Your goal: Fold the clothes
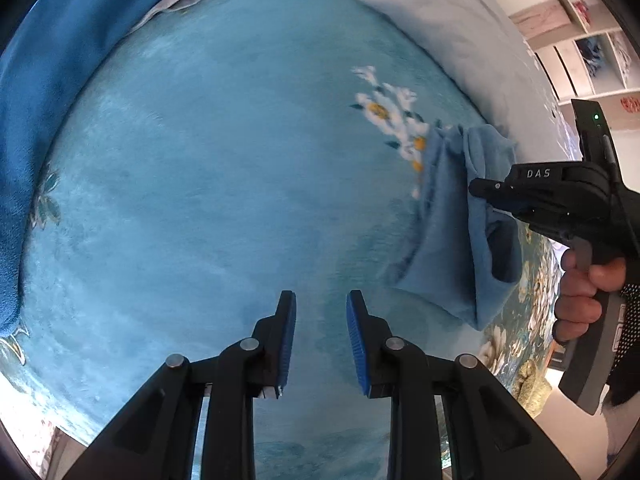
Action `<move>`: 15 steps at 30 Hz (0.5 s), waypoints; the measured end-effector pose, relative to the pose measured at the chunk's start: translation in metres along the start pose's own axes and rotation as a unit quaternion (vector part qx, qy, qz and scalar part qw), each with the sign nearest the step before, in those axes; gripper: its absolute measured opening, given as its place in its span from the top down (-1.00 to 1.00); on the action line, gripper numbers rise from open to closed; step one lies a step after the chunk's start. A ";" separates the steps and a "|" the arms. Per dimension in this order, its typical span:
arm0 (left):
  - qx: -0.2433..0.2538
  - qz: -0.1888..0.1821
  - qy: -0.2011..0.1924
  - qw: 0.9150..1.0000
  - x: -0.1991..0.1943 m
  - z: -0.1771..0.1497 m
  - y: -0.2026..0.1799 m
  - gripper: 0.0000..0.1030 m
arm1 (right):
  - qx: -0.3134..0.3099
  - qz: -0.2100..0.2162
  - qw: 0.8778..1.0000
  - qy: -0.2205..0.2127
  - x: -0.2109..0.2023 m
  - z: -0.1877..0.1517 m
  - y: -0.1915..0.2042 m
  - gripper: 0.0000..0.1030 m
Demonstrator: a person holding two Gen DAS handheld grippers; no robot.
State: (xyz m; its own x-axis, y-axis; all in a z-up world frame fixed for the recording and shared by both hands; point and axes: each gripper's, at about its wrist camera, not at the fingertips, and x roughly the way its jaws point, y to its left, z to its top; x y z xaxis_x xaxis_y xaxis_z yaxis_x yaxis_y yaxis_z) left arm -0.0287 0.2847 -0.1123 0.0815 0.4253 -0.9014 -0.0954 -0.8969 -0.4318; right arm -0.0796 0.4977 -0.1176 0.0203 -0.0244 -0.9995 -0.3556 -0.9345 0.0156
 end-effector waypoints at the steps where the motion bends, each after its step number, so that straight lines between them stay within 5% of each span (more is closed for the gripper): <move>1: -0.001 0.000 0.000 1.000 -0.001 0.001 0.004 0.48 | -0.004 -0.005 1.000 0.001 0.003 0.000 0.003 0.77; 5: -0.002 0.000 0.004 1.000 0.000 0.003 0.011 0.48 | -0.010 -0.017 1.000 0.001 0.007 -0.002 0.011 0.70; 9: 0.003 -0.002 0.007 1.000 0.000 0.004 0.008 0.48 | -0.026 0.029 0.999 -0.009 -0.007 -0.005 0.019 0.71; 15: 0.048 -0.031 0.006 0.998 -0.002 0.007 -0.031 0.47 | -0.039 0.074 0.993 -0.077 -0.070 -0.014 0.012 0.68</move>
State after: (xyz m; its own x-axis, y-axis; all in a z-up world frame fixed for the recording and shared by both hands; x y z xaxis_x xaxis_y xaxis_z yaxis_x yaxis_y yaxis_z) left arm -0.0326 0.3127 -0.0976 0.1028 0.4774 -0.8727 -0.1842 -0.8530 -0.4883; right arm -0.0722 0.4833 -0.0474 -0.1732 -0.1145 -0.9782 -0.2708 -0.9494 0.1591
